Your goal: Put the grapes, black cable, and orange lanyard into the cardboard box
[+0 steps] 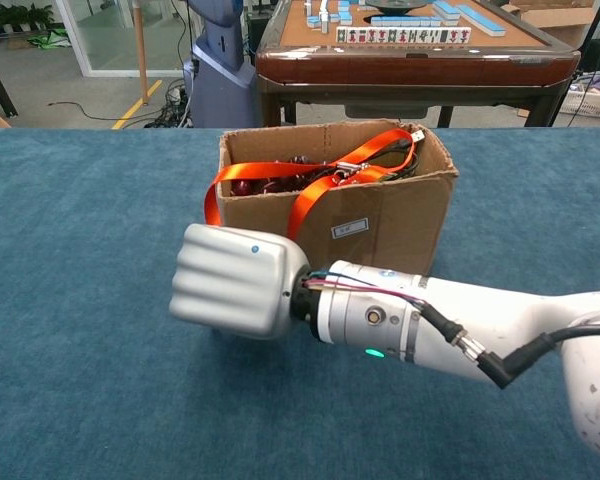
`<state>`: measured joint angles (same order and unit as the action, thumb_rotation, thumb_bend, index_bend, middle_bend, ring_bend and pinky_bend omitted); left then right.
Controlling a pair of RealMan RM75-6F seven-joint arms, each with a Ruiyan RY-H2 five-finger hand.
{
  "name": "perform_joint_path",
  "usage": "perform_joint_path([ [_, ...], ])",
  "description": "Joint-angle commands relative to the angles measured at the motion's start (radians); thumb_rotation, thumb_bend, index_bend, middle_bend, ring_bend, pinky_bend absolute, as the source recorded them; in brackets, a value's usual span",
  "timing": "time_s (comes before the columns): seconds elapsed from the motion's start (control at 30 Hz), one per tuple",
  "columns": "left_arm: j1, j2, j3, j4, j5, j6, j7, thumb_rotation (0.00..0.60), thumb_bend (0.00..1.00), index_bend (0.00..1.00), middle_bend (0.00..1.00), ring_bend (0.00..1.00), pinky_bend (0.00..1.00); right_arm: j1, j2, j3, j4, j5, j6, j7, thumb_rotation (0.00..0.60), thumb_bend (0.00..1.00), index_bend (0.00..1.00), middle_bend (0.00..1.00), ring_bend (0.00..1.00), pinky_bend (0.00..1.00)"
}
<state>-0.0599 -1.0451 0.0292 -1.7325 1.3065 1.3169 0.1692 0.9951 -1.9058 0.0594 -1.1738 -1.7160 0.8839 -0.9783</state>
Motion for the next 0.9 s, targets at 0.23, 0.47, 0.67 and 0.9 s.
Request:
perform_joint_path([
  [0.23,0.000,0.004,0.002,-0.004,0.001,-0.004,-0.007,0.600,0.01,0.34,0.18,0.16,0.36,-0.011,-0.016,0.015,0.008,0.032,-0.016,-0.045,0.600,0.30,0.53,0.98,0.96,1.00],
  [0.47,0.000,0.005,0.002,-0.004,0.003,-0.003,-0.006,0.600,0.01,0.34,0.18,0.16,0.36,-0.011,-0.020,0.010,0.012,0.034,-0.020,-0.052,0.600,0.36,0.54,0.98,0.96,1.00],
  [0.67,0.000,0.006,0.003,-0.004,0.005,-0.003,-0.006,0.600,0.01,0.34,0.18,0.16,0.36,-0.011,-0.014,0.008,0.010,0.030,-0.016,-0.047,0.600,0.39,0.63,0.98,0.96,1.00],
  [0.9,0.000,0.005,0.004,-0.003,0.005,-0.004,-0.004,0.600,0.01,0.34,0.18,0.16,0.36,-0.015,-0.005,0.006,-0.003,0.028,-0.008,-0.044,0.600,0.41,0.69,0.98,0.96,1.00],
])
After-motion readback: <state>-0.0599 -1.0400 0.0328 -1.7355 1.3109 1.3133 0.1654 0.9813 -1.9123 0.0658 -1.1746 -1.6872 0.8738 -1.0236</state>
